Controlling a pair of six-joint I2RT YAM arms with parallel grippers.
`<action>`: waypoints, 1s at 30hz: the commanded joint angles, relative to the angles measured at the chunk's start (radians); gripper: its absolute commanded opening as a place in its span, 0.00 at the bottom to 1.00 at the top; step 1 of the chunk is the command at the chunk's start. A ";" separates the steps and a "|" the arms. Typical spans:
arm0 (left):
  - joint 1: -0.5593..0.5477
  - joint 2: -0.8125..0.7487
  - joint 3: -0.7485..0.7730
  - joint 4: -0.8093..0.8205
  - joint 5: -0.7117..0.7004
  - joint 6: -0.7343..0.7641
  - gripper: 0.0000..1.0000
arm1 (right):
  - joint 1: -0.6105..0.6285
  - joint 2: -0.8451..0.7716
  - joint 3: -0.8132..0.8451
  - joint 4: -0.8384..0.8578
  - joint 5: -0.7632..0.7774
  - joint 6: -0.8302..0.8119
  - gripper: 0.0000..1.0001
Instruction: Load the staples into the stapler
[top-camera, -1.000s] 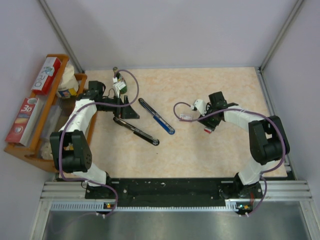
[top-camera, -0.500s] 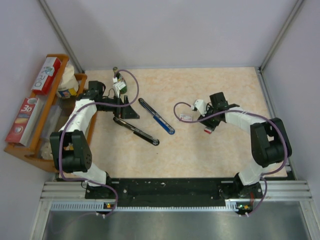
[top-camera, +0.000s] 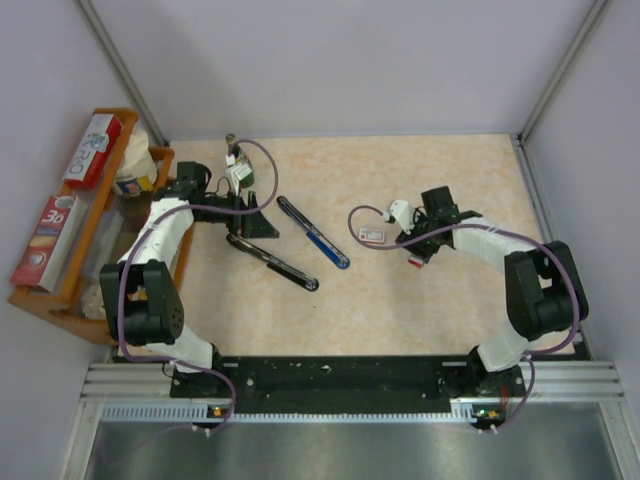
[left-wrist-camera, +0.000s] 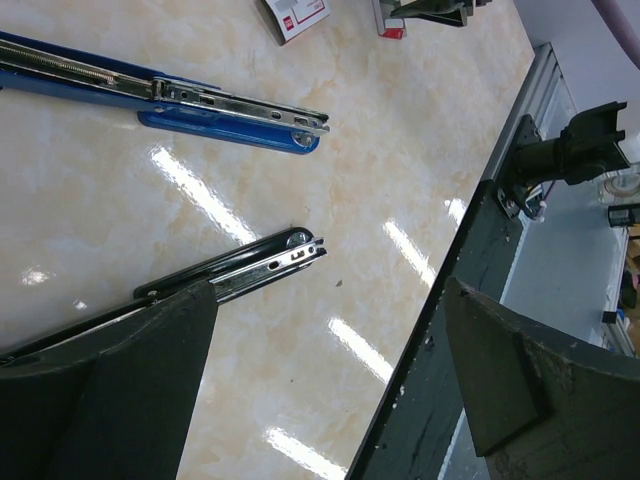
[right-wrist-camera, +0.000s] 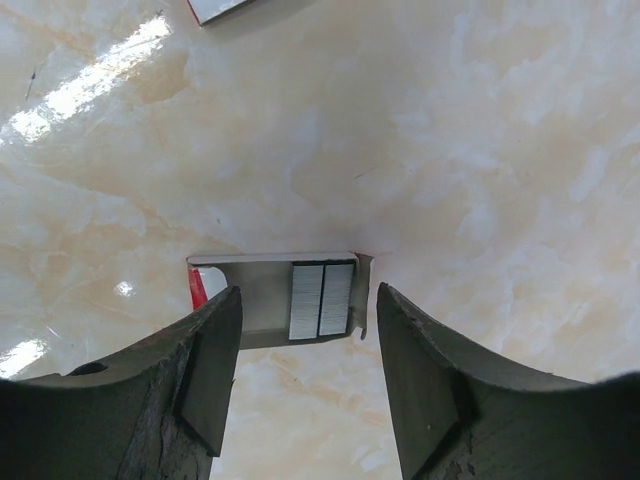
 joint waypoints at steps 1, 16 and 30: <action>-0.001 -0.024 0.004 0.003 0.006 0.029 0.99 | -0.006 -0.044 -0.003 -0.001 -0.050 -0.009 0.56; 0.002 -0.211 0.068 -0.086 -0.198 0.081 0.99 | -0.007 -0.037 -0.008 -0.027 -0.073 -0.009 0.55; 0.010 -0.317 -0.105 -0.050 -0.198 0.096 0.99 | -0.006 -0.016 0.003 -0.038 -0.078 0.002 0.51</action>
